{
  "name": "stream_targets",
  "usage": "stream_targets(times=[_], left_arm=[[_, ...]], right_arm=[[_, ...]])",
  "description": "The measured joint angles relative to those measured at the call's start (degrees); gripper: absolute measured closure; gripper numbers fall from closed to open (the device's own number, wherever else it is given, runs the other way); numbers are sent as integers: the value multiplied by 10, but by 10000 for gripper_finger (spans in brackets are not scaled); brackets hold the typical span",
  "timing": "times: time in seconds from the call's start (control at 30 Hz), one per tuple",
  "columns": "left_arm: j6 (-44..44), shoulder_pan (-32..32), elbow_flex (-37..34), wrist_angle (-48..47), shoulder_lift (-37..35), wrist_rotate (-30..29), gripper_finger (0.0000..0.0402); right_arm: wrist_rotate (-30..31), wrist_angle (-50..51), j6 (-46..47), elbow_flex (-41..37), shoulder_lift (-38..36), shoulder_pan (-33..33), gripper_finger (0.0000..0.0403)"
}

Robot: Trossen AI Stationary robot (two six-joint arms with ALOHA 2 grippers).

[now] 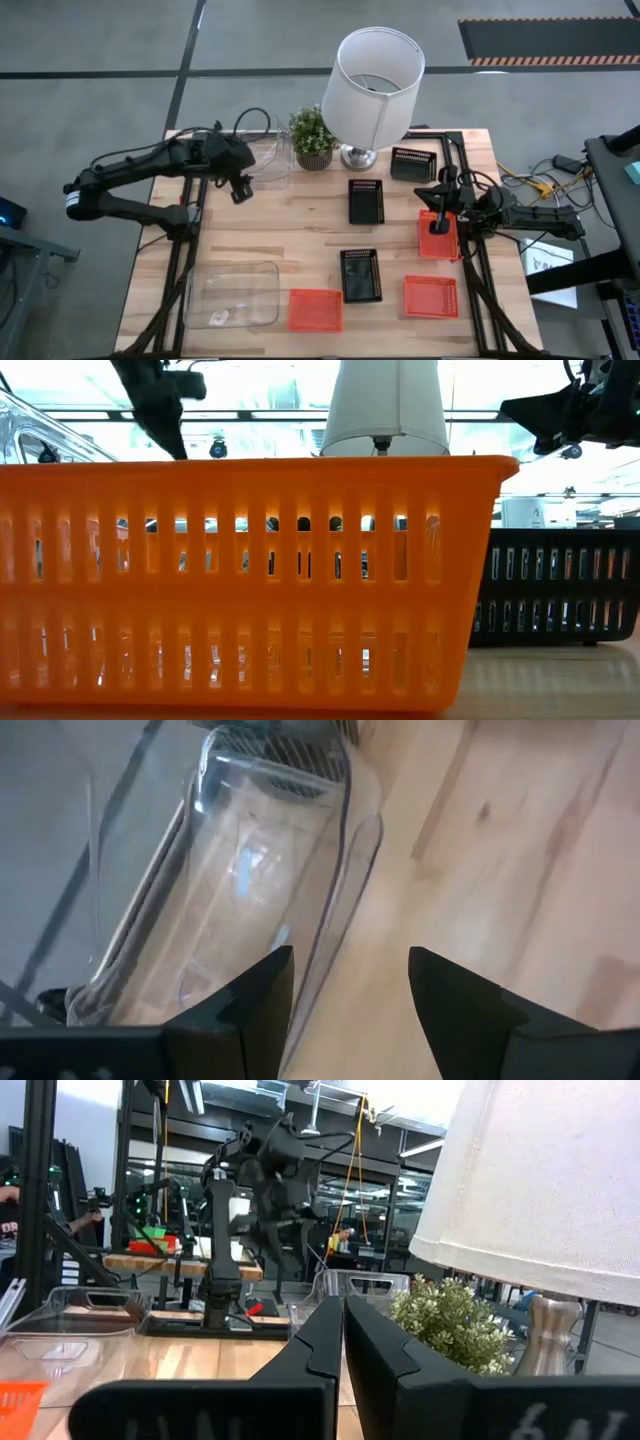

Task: Stack baskets by color
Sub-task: Stack the middle transparent bin into the top transparent bin

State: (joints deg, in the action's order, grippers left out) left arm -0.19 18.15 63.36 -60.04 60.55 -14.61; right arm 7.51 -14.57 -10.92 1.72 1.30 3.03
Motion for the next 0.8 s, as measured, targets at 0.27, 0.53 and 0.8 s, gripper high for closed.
stream_targets(times=[0.27,0.53,0.8], left_arm=[[63,3,-125,157,-8,-34,219],[76,12,-157,203,12,-59,223],[96,14,-169,226,12,-57,296]], right_arm=[[0,11,-3,0,0,0,394],[0,11,-7,0,0,0,394],[0,11,-7,0,0,0,394]])
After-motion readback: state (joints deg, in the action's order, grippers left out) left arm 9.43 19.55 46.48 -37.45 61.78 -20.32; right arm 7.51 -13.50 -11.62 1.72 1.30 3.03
